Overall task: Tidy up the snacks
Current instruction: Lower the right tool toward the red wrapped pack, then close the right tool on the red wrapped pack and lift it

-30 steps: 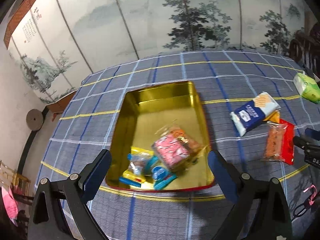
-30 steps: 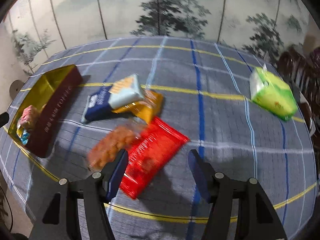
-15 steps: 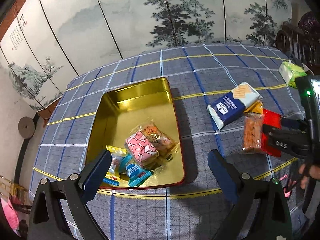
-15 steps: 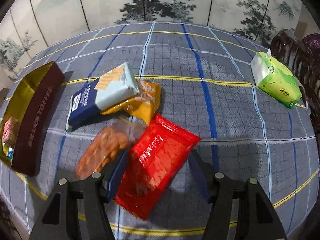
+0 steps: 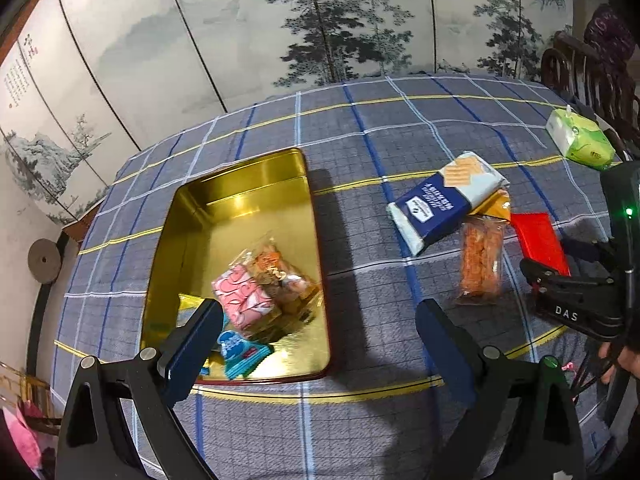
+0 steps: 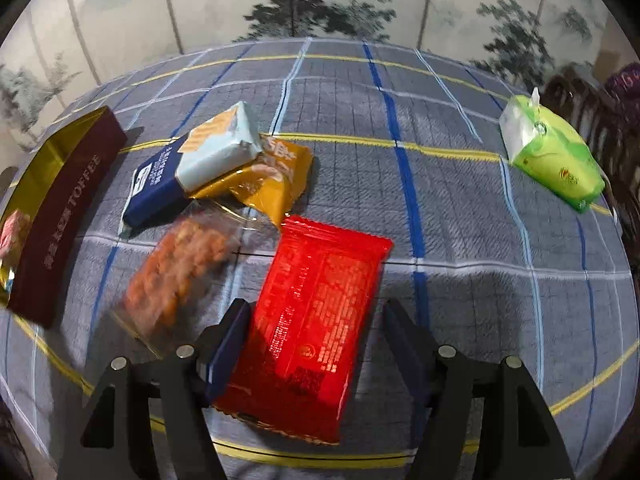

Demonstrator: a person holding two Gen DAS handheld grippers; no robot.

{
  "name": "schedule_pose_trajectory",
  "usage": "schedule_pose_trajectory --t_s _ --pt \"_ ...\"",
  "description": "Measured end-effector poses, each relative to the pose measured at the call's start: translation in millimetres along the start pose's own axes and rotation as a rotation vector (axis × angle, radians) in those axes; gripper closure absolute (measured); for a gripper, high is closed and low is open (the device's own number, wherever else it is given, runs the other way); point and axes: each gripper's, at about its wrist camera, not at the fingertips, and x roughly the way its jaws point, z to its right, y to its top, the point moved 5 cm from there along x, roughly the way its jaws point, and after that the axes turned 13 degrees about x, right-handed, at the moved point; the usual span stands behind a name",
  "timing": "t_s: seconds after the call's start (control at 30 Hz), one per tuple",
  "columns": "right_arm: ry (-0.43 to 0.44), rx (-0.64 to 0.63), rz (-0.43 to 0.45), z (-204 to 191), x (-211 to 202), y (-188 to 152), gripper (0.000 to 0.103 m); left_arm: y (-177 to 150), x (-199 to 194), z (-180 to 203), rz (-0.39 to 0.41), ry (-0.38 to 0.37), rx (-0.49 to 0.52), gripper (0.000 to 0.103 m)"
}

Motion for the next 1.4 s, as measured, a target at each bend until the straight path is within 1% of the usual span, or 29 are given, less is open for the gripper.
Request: schedule_pose_trajectory --t_s 0.07,0.13,0.2,0.23,0.43,0.57,0.73,0.83,1.03,1.13,1.27,1.4 --pt "0.019 -0.035 0.009 5 0 0 0.034 2 1 6 -0.002 -0.006 0.013 0.007" --pt "0.037 -0.046 0.016 10 0 1 0.038 4 2 12 -0.006 -0.009 0.024 0.007" --pt "0.048 -0.062 0.02 14 -1 5 0.049 6 4 18 -0.01 -0.019 0.028 0.007" --pt "0.056 -0.076 0.021 16 -1 5 0.05 7 5 21 -0.014 -0.025 0.026 0.007" --pt "0.098 -0.127 0.041 27 2 12 0.05 11 12 35 -0.038 -0.066 0.006 0.007" --pt "0.123 -0.163 0.056 27 3 14 0.05 15 14 46 -0.041 -0.079 0.004 0.007" --pt "0.15 -0.192 0.068 27 4 16 0.049 18 20 57 -0.052 -0.12 -0.014 0.007" --pt "0.161 -0.198 0.082 29 4 16 0.049 18 24 61 -0.062 -0.14 -0.024 0.01" --pt "0.171 -0.206 0.101 28 5 18 0.049 16 29 63 -0.085 -0.127 -0.031 0.015" --pt "0.177 -0.208 0.105 28 6 18 0.049 14 30 64 -0.092 -0.118 -0.03 0.015" --pt "0.179 -0.212 0.111 27 6 19 0.05 14 32 67 -0.1 -0.125 -0.033 0.016" --pt "0.182 -0.213 0.12 28 6 19 0.05 14 33 69 -0.098 -0.121 -0.017 0.016"
